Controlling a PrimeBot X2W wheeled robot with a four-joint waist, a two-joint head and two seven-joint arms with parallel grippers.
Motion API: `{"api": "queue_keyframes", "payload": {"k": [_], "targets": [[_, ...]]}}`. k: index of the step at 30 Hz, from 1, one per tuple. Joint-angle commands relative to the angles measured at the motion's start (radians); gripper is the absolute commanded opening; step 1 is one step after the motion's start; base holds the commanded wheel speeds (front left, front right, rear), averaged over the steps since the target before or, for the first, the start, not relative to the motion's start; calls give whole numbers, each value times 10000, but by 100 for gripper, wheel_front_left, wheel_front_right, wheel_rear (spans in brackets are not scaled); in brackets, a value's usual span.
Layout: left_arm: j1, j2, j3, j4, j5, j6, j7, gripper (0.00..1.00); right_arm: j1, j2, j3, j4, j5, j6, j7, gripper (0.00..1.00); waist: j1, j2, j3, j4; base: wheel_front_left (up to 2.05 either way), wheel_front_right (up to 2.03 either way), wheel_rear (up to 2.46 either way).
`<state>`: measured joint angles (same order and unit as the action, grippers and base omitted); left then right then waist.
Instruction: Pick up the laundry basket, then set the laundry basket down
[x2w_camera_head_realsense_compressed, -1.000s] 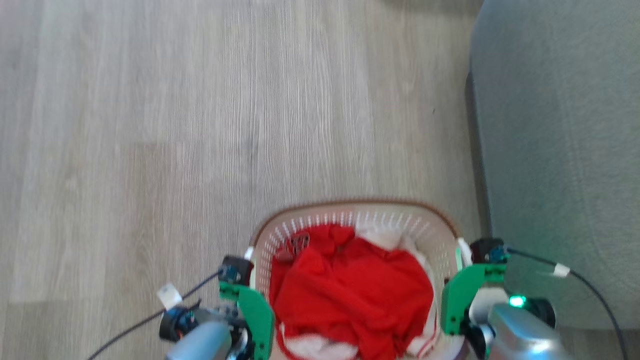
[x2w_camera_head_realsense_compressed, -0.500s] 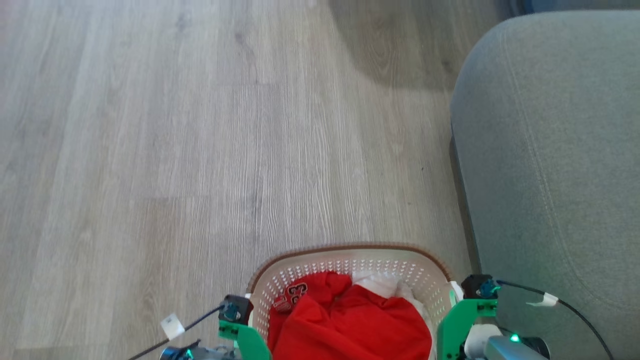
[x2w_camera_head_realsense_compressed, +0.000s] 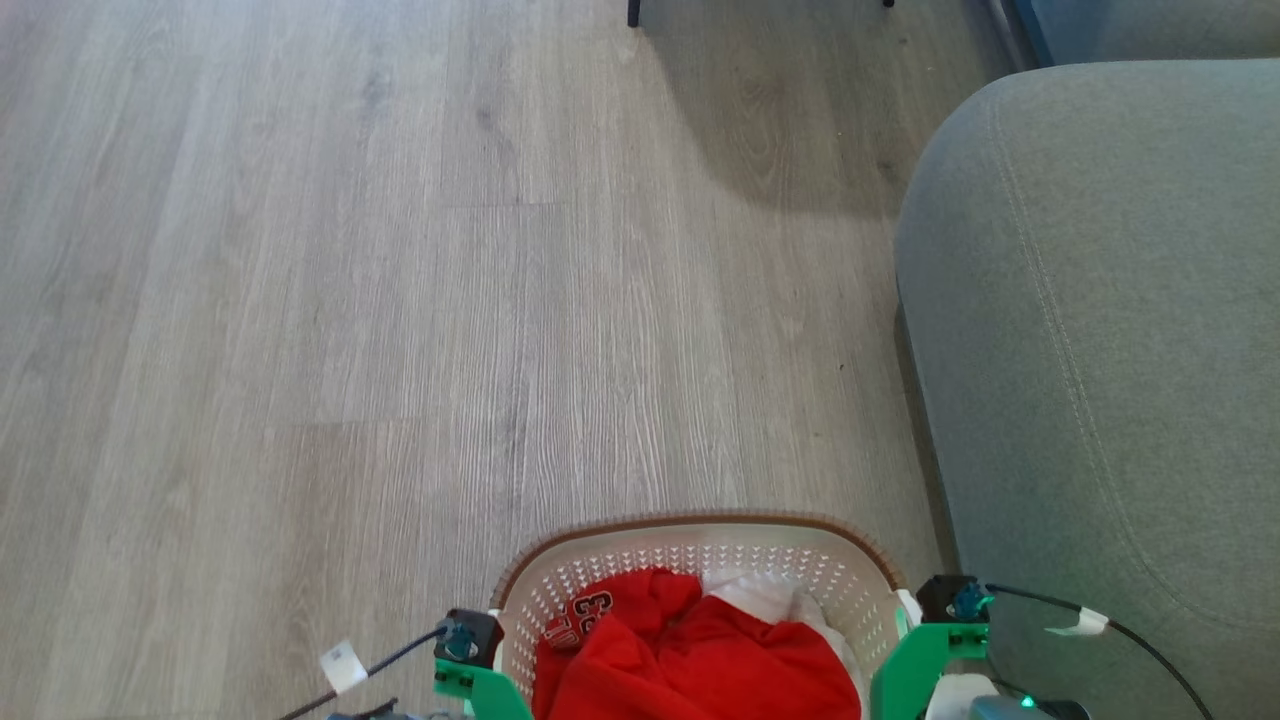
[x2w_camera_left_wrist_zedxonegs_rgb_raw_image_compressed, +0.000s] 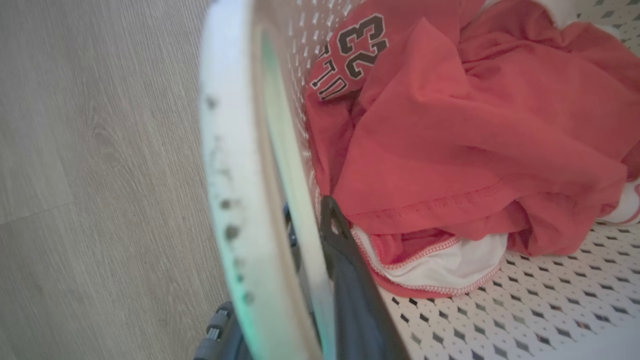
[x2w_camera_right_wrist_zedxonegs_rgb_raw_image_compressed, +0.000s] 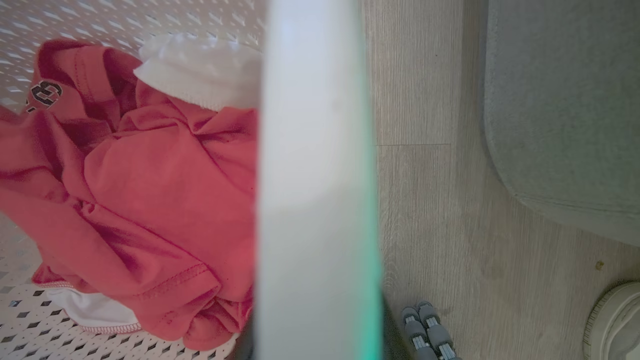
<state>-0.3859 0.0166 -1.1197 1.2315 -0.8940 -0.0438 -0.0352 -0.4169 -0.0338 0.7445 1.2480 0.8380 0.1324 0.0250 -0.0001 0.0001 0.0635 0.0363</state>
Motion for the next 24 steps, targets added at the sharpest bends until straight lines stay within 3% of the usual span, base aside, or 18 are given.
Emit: {"api": "queue_keyframes", "payload": {"k": [1,24], "targets": [[-123,336,74,49,-38,-18,-120,0,-88,-164,215,-9,0,-17,-60,0,1,-1,9,-12,0,0,0],[-198,336,-283,82,-398,51,-133,0,-399,-164,1228,186,932,-17,-289,0,1,-1,158,-129,0,0,0]]}}
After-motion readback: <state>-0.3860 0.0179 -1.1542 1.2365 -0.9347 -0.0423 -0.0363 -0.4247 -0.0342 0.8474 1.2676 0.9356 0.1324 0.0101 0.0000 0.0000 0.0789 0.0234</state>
